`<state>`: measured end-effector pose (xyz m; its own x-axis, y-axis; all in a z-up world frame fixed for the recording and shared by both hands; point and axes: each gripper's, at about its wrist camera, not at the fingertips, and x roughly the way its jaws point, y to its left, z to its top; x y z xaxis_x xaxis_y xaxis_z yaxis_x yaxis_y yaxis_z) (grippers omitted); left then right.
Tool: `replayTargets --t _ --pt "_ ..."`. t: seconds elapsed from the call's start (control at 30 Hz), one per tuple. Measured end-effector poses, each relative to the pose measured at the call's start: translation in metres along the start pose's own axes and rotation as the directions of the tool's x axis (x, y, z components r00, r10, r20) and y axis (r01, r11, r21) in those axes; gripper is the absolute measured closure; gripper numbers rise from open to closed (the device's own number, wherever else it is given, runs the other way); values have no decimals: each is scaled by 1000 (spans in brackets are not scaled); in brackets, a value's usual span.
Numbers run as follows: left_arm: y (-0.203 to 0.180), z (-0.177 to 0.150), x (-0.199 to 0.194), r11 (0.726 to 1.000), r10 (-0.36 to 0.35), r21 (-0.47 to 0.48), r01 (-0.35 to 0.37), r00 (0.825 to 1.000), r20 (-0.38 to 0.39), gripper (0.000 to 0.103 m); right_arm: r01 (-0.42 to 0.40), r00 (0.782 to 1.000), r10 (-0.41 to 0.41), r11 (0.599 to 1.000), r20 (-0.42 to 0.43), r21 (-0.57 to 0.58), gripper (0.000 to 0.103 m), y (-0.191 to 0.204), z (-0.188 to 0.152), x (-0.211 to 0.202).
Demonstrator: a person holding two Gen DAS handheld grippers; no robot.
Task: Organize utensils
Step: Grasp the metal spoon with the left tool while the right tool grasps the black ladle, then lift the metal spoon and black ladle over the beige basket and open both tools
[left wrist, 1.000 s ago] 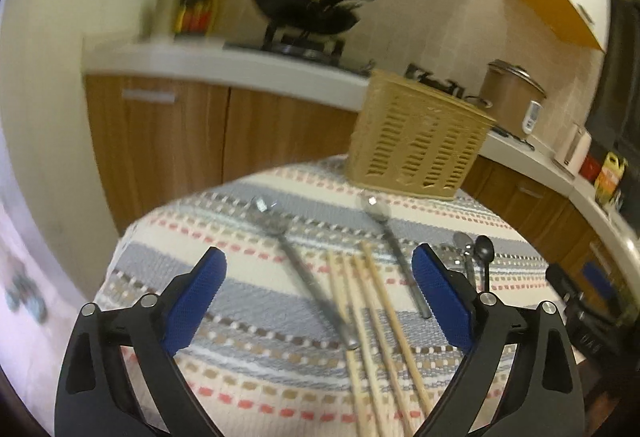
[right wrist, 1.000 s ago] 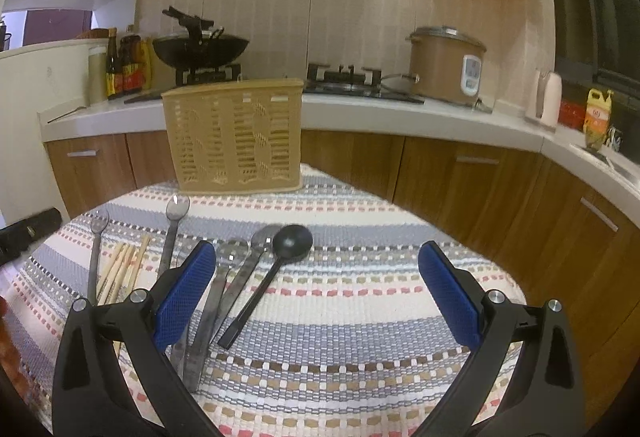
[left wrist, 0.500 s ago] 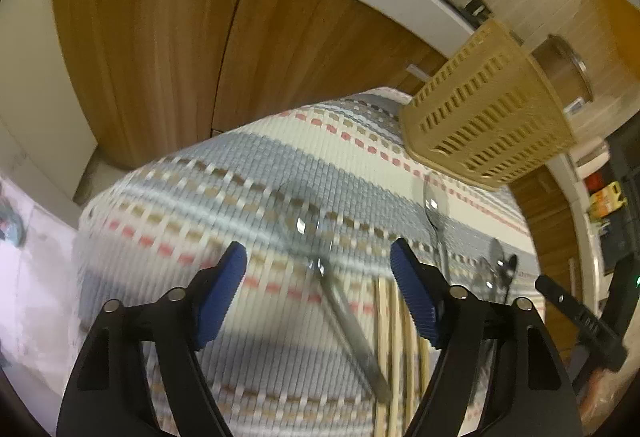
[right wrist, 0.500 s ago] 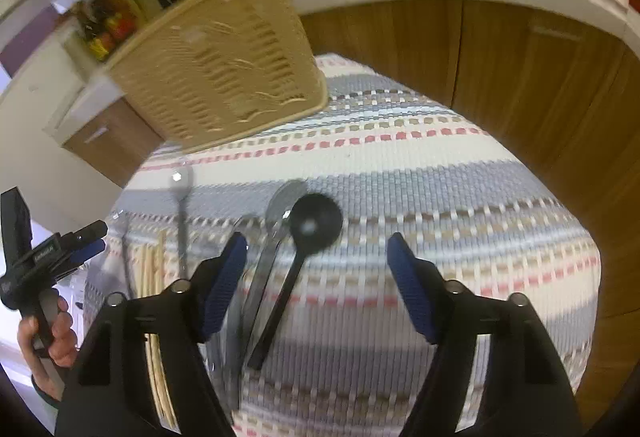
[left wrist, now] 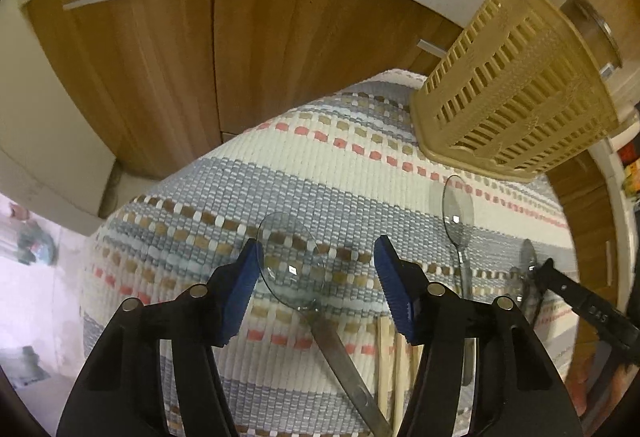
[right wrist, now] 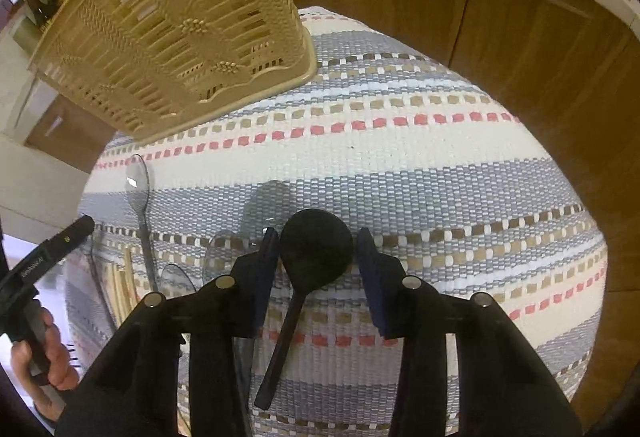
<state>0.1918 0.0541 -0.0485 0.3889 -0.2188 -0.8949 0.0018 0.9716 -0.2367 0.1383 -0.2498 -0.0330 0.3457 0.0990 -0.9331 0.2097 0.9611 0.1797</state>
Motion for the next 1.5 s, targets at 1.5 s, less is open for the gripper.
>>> replayTargets --t 1.5 --pt "-143 38 -216 967 -219 254 27 598 771 74 137 462 76 978 884 -156 69 44 36 -211"
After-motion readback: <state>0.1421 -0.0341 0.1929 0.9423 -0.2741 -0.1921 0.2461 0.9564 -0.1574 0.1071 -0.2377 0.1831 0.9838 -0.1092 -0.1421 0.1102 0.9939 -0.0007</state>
